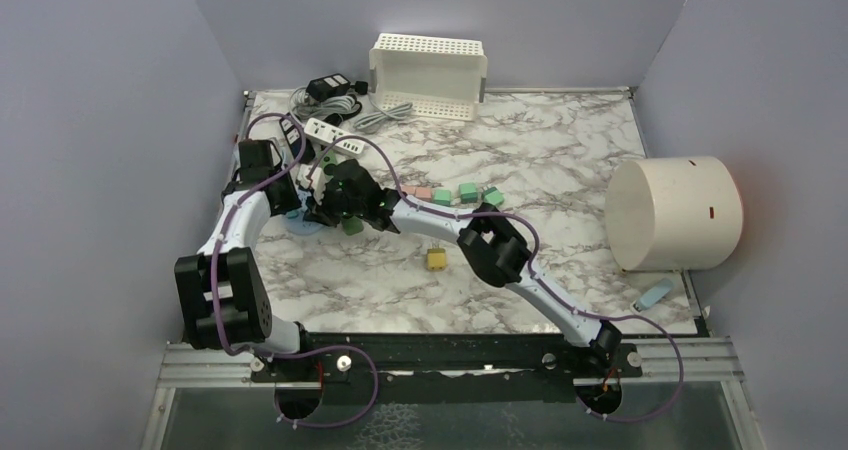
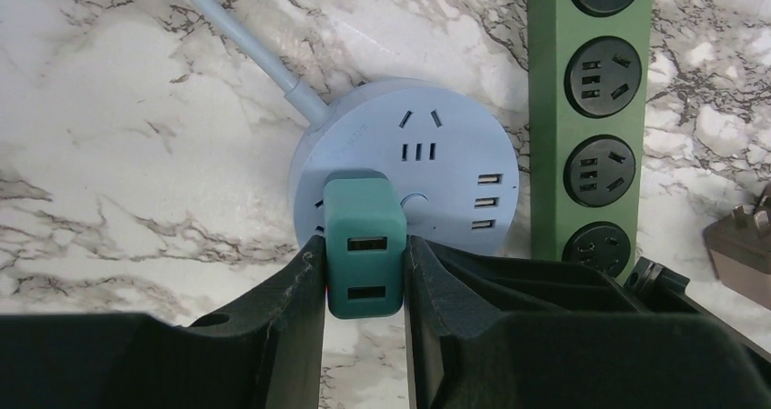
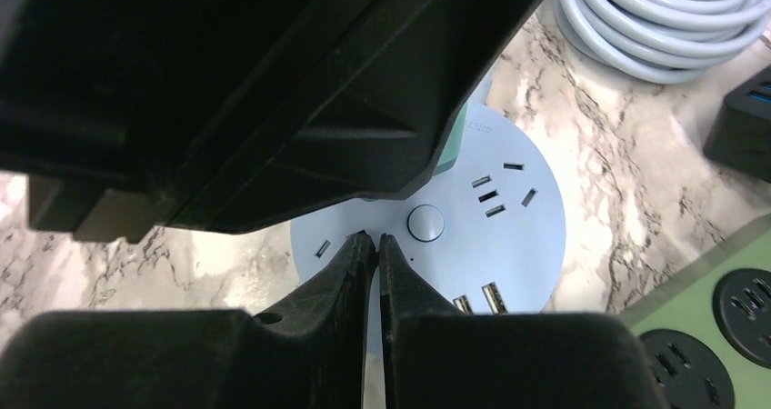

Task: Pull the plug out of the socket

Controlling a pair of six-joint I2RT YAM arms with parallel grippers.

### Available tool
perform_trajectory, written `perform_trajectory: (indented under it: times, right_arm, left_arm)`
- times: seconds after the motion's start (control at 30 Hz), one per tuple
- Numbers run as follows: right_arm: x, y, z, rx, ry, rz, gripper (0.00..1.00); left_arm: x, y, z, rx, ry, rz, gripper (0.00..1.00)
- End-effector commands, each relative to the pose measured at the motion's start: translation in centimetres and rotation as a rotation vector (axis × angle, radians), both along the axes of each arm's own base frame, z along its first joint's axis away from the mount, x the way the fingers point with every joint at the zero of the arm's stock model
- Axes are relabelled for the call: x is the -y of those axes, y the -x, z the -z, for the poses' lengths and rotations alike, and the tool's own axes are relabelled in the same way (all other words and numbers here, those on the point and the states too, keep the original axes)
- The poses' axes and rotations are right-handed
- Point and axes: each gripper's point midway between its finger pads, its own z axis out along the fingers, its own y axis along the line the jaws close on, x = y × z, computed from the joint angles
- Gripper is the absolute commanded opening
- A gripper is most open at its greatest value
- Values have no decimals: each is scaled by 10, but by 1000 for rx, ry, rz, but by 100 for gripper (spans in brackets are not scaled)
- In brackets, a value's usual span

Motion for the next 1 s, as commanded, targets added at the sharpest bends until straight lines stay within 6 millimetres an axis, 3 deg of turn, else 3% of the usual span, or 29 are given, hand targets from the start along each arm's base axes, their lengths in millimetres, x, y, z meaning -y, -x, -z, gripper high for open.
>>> perform_trajectory:
  times: [0.0,0.17,0.43,0.53,0.63,0.7,0.87,0.97]
  right_arm:
    - [57,55,153,-277,378,-28,14]
    - [57,55,152,-281,380,-27,13]
    - [57,56,152,-284,380,-31,13]
    - [57,55,153,-286,381,-28,13]
    - [57,55,153,-286,381,-28,13]
    - [58,55,153,-287,382,-29,13]
    - [57,55,153,-287,381,-31,13]
    - [58,55,153,-290,381,-31,13]
  left_arm:
    - [7,-36,-87,305,19,-5,0]
    - [28,-38,-84,358,146,60,0]
    - [-6,-25,-84,339,-39,-60,0]
    - [9,-26,-79,355,48,-36,0]
    - [45,-34,-86,420,232,88,0]
    - [53,-40,-89,432,280,107,0]
    - [7,-37,-80,278,-123,-66,0]
    - [-3,-33,-83,250,-180,-84,0]
